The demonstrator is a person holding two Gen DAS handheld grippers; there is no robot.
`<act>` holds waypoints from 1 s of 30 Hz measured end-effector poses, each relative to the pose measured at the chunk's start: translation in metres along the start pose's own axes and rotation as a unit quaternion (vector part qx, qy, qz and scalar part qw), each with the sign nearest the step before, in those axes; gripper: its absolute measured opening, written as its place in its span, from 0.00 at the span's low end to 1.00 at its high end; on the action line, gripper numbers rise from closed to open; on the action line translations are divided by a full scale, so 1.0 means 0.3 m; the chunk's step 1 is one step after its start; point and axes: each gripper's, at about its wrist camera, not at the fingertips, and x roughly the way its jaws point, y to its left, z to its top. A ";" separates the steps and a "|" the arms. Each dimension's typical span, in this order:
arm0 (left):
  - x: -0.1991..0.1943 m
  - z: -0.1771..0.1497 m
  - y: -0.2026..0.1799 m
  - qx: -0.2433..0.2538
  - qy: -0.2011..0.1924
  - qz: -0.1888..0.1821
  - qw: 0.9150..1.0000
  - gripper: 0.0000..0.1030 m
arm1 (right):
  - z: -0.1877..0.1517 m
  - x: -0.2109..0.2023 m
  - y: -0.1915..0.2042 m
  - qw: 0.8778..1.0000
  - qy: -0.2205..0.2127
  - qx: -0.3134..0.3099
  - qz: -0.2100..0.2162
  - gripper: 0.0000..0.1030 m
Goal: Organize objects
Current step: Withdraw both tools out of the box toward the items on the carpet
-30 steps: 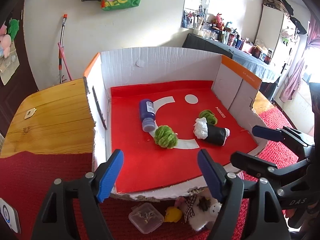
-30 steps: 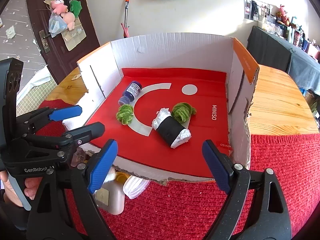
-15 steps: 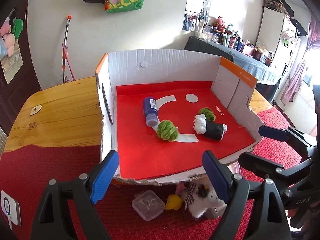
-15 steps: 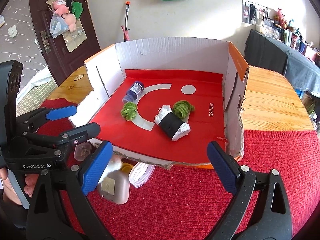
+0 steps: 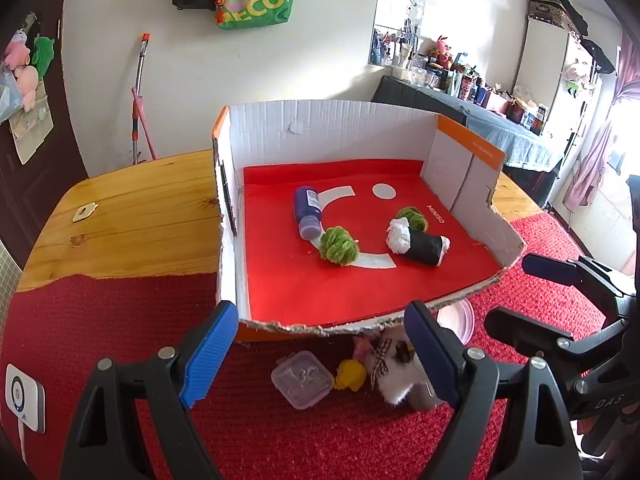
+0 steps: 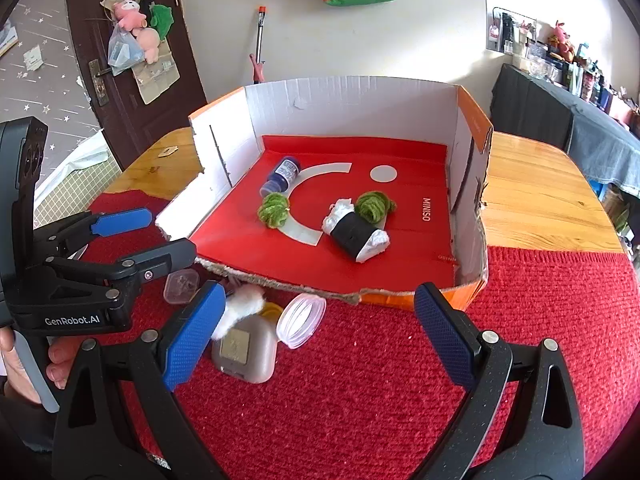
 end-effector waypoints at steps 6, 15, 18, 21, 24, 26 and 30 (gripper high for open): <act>-0.018 -0.028 -0.012 0.004 0.000 0.000 1.000 0.84 | -0.031 -0.015 0.009 1.000 0.000 -0.002 0.001 0.94; -0.028 -0.078 -0.013 0.005 0.004 0.003 1.000 0.84 | -0.085 -0.018 0.032 1.000 0.006 -0.002 0.003 0.94; -0.029 -0.096 -0.006 0.001 0.006 0.003 1.000 0.84 | -0.100 -0.016 0.043 1.000 0.009 -0.004 0.003 0.94; -0.031 -0.112 0.000 0.000 0.008 0.006 1.000 0.84 | -0.113 -0.013 0.053 1.000 0.011 -0.006 0.004 0.94; -0.032 -0.128 0.008 -0.001 0.010 0.009 1.000 0.84 | -0.128 -0.006 0.068 1.000 0.015 -0.009 0.006 0.94; -0.033 -0.134 0.014 -0.002 0.010 0.011 1.000 0.84 | -0.135 -0.001 0.077 1.000 0.019 -0.012 0.008 0.94; -0.029 -0.145 0.034 -0.008 0.012 0.017 1.000 0.84 | -0.149 0.010 0.096 1.000 0.024 -0.017 0.010 0.94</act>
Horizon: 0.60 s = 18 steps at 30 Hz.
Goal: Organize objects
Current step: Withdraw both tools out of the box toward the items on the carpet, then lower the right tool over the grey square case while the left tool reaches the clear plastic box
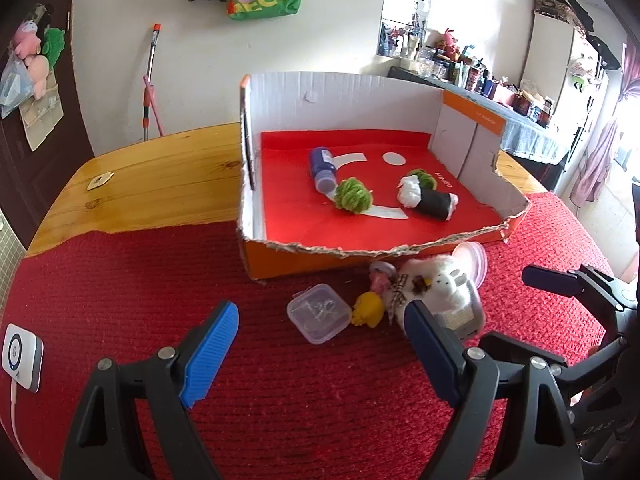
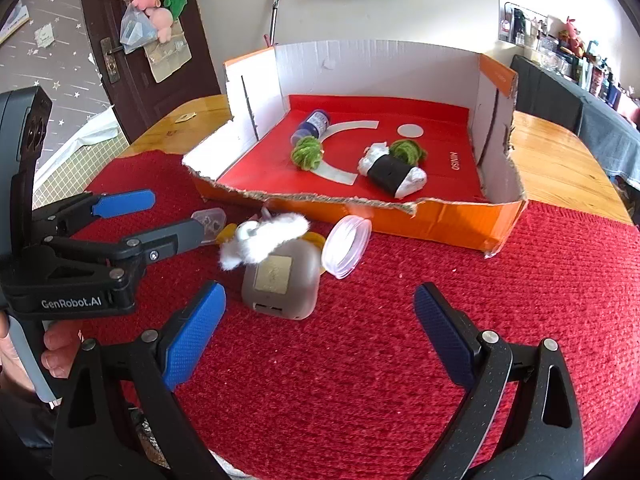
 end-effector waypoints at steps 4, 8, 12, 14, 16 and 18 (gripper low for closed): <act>0.010 -0.013 0.018 -0.003 0.005 0.004 1.000 0.84 | -0.007 0.013 0.011 1.000 0.003 -0.002 0.000 0.94; 0.027 -0.025 0.033 -0.002 0.012 0.004 1.000 0.84 | -0.014 0.031 0.023 1.000 0.008 -0.003 0.000 0.94; 0.048 -0.030 0.040 0.003 0.019 0.003 1.000 0.81 | -0.015 0.048 0.038 1.000 0.012 -0.007 -0.001 0.92; 0.056 -0.034 0.042 0.006 0.022 0.002 1.000 0.79 | -0.015 0.058 0.044 1.000 0.015 -0.008 0.000 0.85; 0.064 -0.037 0.045 0.011 0.026 0.001 1.000 0.76 | -0.014 0.069 0.049 1.000 0.019 -0.008 0.000 0.81; 0.069 -0.039 0.049 0.013 0.028 0.000 1.000 0.75 | -0.015 0.079 0.054 1.000 0.023 -0.008 0.000 0.78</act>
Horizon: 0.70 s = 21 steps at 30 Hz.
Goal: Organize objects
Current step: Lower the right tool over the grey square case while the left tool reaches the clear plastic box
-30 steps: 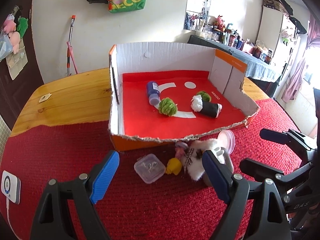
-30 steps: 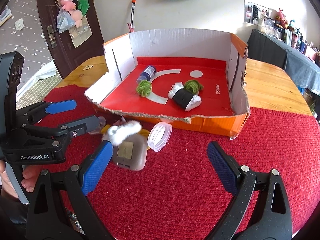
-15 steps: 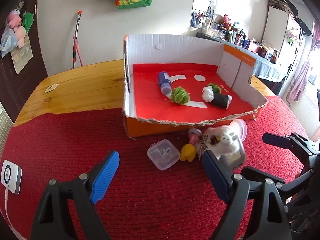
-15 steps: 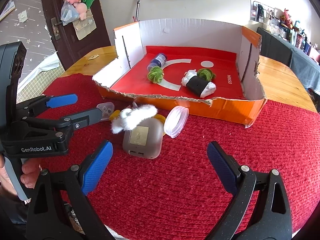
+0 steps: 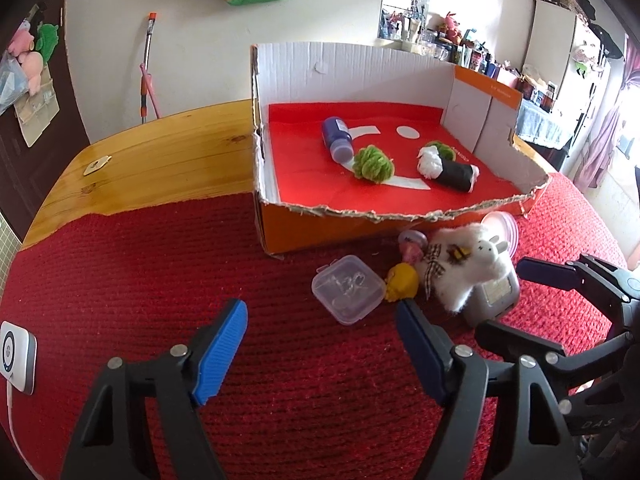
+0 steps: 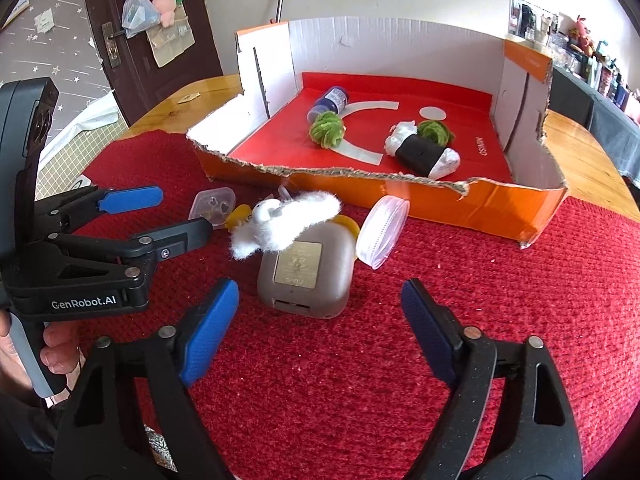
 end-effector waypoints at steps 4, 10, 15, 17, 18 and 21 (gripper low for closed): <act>0.008 0.003 0.005 0.003 0.003 -0.004 1.000 0.75 | 0.005 0.018 0.008 1.000 0.006 0.000 0.001 0.69; 0.026 0.013 -0.009 0.015 0.009 -0.010 1.000 0.72 | 0.016 0.035 0.011 1.000 0.009 -0.001 0.000 0.65; 0.046 0.020 -0.025 0.024 0.013 -0.008 1.000 0.69 | 0.022 0.045 0.012 1.000 0.010 -0.004 -0.001 0.63; 0.054 0.022 -0.027 0.026 0.014 -0.005 1.000 0.66 | 0.026 0.046 0.012 1.000 0.009 -0.008 -0.004 0.60; 0.058 0.023 -0.027 0.027 0.013 -0.001 1.000 0.63 | 0.026 0.048 0.012 1.000 0.009 -0.009 -0.004 0.60; 0.060 0.026 -0.025 0.026 0.011 0.000 1.000 0.56 | 0.028 0.051 0.012 1.000 0.006 -0.011 -0.001 0.55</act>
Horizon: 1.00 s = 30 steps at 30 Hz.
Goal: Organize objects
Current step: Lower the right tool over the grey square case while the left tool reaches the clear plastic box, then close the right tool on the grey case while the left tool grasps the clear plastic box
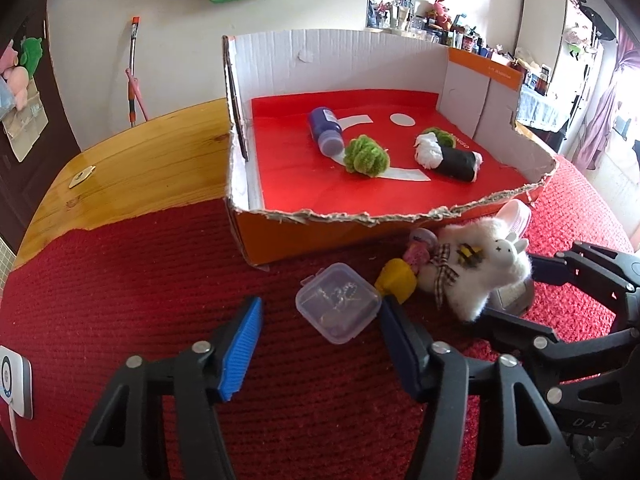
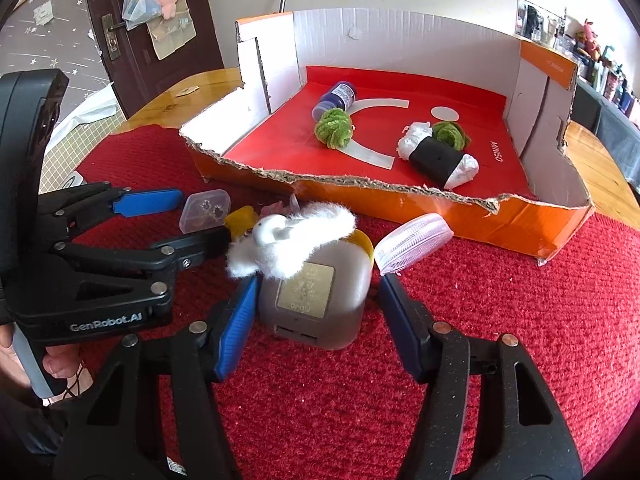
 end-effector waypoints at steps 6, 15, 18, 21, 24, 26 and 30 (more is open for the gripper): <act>-0.002 0.002 -0.001 -0.001 -0.002 -0.003 1.000 0.43 | -0.001 -0.003 -0.006 1.000 -0.001 0.001 0.007 0.49; -0.028 -0.014 -0.014 -0.007 -0.006 -0.006 1.000 0.43 | -0.022 -0.028 -0.019 1.000 -0.003 0.011 0.018 0.49; -0.041 -0.020 -0.028 -0.006 -0.008 -0.008 1.000 0.43 | -0.034 -0.041 -0.025 1.000 -0.003 0.014 0.019 0.49; -0.056 -0.025 -0.046 -0.005 -0.012 -0.011 1.000 0.43 | -0.049 -0.054 -0.033 1.000 -0.003 0.016 0.019 0.45; -0.070 -0.028 -0.065 -0.001 -0.017 -0.013 1.000 0.43 | -0.061 -0.069 -0.045 1.000 -0.004 0.020 0.020 0.42; -0.078 -0.030 -0.078 0.002 -0.019 -0.014 1.000 0.43 | -0.070 -0.078 -0.054 1.000 -0.004 0.023 0.020 0.37; -0.091 -0.033 -0.096 0.004 -0.022 -0.016 1.000 0.43 | -0.083 -0.086 -0.071 0.999 -0.003 0.033 0.030 0.29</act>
